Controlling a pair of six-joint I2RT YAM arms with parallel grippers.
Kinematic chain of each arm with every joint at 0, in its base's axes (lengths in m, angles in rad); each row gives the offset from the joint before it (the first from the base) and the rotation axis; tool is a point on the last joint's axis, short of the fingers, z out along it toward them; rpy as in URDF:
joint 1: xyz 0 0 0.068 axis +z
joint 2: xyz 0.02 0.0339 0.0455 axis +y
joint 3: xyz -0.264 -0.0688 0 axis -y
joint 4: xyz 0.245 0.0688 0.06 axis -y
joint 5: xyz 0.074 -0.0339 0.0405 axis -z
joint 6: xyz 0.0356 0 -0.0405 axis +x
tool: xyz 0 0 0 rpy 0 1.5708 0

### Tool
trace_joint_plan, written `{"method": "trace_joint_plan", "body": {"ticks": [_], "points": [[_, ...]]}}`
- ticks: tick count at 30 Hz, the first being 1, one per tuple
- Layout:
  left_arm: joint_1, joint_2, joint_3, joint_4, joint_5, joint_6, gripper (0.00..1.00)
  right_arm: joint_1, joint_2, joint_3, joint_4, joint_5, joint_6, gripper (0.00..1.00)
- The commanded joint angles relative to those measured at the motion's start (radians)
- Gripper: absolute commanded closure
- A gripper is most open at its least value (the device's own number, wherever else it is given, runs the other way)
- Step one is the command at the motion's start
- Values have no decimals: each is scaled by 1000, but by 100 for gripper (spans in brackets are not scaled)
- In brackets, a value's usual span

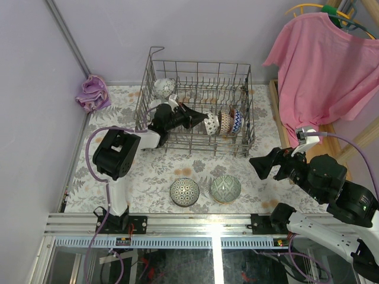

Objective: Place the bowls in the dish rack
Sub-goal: Place the bowl in the dish rack.

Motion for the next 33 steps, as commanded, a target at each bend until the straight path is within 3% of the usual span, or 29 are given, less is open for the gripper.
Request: {"method": "trace_joint_plan", "body": {"ticks": [1, 18, 33], "points": [[5, 18, 81, -39, 2, 45, 100, 1, -9, 1, 19, 0, 3, 5], [2, 85, 276, -157, 245, 119, 100, 2, -9, -4, 23, -2, 6, 5], [11, 141, 413, -387, 412, 278, 100, 1, 25, 1, 41, -22, 5, 5]]}}
